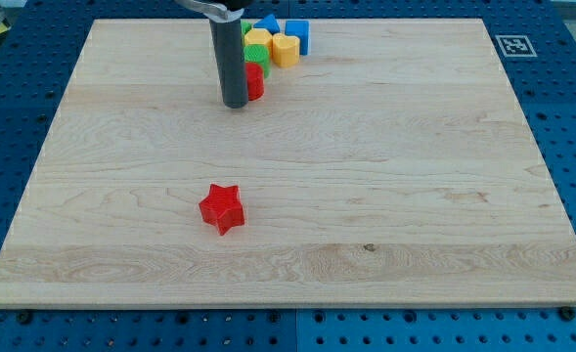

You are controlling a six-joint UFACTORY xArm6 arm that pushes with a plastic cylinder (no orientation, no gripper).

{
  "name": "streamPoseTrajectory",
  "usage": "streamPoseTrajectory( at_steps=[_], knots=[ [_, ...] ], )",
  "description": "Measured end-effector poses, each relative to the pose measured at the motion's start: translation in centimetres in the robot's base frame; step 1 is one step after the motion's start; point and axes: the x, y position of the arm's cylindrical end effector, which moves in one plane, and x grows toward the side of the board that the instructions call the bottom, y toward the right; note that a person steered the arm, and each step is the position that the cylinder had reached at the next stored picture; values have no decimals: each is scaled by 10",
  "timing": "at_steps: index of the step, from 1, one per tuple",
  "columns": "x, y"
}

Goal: Push the red circle below to the yellow heart

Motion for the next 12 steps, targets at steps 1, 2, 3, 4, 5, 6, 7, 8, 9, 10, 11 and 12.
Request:
streamPoseTrajectory(
  at_steps=[1,2,3,4,5,6,7,8,9,10,11,12],
  knots=[
    [0,-7],
    [-4,-34],
    [-21,-38],
    [-29,-26],
    [-29,-22],
    [-29,-22],
    [-29,13],
    [-24,41],
    [-13,32],
    [24,16],
    [47,33],
    [48,33]
  ],
)
